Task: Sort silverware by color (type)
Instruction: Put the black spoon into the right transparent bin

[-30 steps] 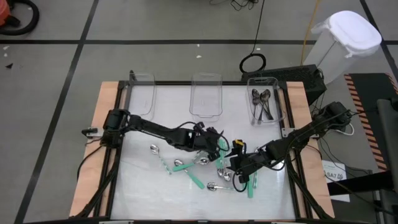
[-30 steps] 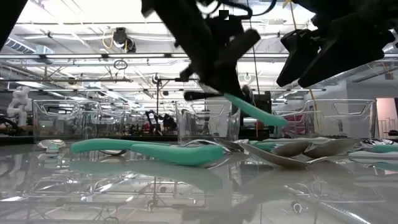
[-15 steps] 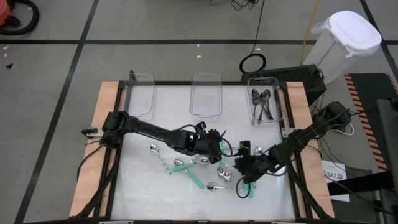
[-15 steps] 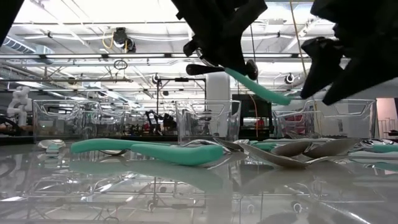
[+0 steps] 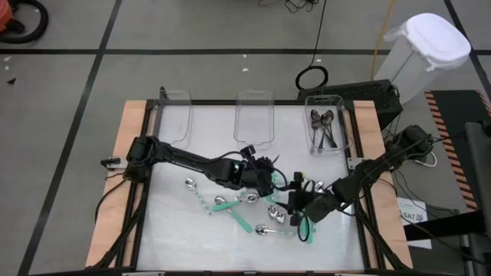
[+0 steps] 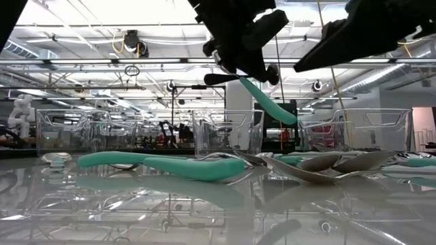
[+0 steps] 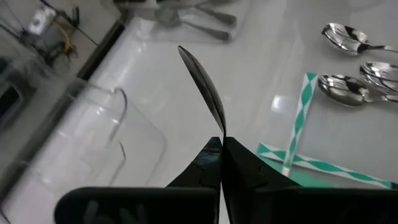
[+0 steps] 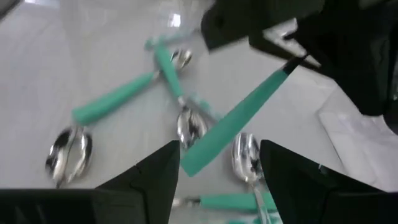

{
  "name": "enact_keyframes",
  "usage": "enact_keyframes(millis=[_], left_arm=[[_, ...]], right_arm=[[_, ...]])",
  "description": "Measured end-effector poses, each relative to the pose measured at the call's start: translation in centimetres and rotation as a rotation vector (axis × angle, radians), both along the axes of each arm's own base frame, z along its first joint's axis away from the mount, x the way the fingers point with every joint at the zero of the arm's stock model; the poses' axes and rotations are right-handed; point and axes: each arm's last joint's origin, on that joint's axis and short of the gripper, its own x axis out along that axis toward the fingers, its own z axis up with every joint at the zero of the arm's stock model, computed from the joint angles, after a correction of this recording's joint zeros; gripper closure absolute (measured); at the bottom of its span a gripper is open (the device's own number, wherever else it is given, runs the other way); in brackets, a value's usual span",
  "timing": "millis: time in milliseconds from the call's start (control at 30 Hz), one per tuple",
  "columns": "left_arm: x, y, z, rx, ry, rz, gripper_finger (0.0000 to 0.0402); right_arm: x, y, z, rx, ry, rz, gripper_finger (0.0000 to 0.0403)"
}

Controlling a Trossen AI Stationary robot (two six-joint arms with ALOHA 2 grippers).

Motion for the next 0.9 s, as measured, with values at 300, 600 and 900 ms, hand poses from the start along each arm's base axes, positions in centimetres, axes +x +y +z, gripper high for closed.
enact_keyframes(millis=[300,600,900], left_arm=[[0.4,-1.7,0.7,0.209,0.053,-0.240,0.0394],[0.5,-1.9,0.8,0.363,0.135,-0.374,0.0394],[1.0,-1.1,1.4,0.276,-0.007,-0.197,0.0394]], right_arm=[[0.0,-0.3,-0.3,-0.033,-0.016,-0.015,0.0187],[0.8,-0.3,-2.1,-0.087,0.037,-0.012,0.0187],[1.9,0.2,-2.1,-0.076,-0.049,0.006,0.0187]])
